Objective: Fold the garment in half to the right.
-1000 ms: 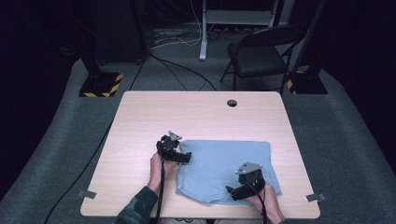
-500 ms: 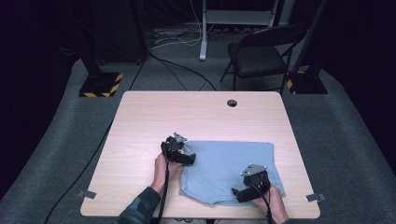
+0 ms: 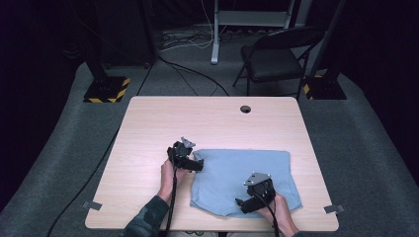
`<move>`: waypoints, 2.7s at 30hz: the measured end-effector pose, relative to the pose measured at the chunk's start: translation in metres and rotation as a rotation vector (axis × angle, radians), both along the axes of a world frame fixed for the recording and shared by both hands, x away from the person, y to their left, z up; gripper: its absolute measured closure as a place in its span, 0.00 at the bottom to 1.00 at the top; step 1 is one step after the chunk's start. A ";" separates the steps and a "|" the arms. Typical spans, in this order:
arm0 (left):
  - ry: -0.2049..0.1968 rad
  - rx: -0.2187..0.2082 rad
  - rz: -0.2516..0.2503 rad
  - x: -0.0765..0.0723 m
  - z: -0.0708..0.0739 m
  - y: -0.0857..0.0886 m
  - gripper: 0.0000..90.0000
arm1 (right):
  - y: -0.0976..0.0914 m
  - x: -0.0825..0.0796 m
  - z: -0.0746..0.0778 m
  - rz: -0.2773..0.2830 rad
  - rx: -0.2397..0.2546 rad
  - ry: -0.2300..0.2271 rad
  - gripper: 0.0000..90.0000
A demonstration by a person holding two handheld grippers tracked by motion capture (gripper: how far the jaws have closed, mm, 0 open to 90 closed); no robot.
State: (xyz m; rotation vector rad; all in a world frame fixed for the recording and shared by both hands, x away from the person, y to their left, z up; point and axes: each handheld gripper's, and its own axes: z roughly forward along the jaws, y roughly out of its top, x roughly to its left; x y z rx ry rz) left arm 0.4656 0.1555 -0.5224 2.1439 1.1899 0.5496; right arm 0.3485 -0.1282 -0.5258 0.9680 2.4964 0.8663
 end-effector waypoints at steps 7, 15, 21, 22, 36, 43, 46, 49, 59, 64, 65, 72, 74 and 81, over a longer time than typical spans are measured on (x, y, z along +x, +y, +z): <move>-0.007 0.008 -0.015 -0.002 -0.003 -0.011 0.02 | -0.012 -0.004 0.000 -0.019 -0.002 0.010 0.05; -0.007 -0.016 -0.039 0.000 0.001 -0.010 0.01 | -0.015 -0.004 0.004 -0.031 -0.008 0.005 0.04; -0.005 -0.020 -0.021 0.004 0.004 -0.005 0.01 | 0.004 -0.002 0.011 0.005 0.041 -0.012 0.04; 0.004 -0.015 -0.015 0.007 0.002 -0.005 0.01 | 0.015 -0.001 0.010 0.024 0.031 -0.012 0.03; 0.020 -0.011 -0.027 0.011 -0.003 -0.017 0.01 | 0.020 0.000 0.001 0.027 -0.021 0.015 0.02; 0.028 -0.047 -0.032 0.013 -0.005 -0.022 0.01 | 0.008 -0.004 0.000 0.005 -0.014 0.026 0.02; 0.025 -0.044 -0.040 0.012 -0.005 -0.025 0.01 | 0.003 -0.005 0.001 -0.003 -0.018 0.028 0.02; 0.024 -0.043 -0.041 0.011 -0.005 -0.028 0.01 | 0.001 -0.005 0.001 -0.009 -0.016 0.036 0.02; 0.007 -0.062 -0.020 0.013 0.007 -0.019 0.02 | 0.018 -0.010 0.013 0.013 0.027 -0.015 0.00; 0.038 -0.038 -0.019 0.017 0.002 -0.019 0.02 | 0.041 -0.002 0.003 0.054 -0.020 0.003 0.01; 0.035 -0.030 -0.019 0.017 0.000 -0.022 0.02 | 0.040 -0.001 0.001 0.056 -0.026 0.007 0.01; 0.029 -0.024 -0.039 0.016 -0.002 -0.030 0.02 | 0.027 -0.001 0.000 0.037 -0.003 0.033 0.01; 0.026 -0.022 -0.044 0.017 -0.002 -0.032 0.02 | 0.023 -0.001 -0.001 0.030 0.000 0.033 0.01; 0.042 -0.095 -0.047 0.020 -0.001 -0.026 0.00 | 0.018 -0.004 0.000 0.015 0.025 0.032 0.01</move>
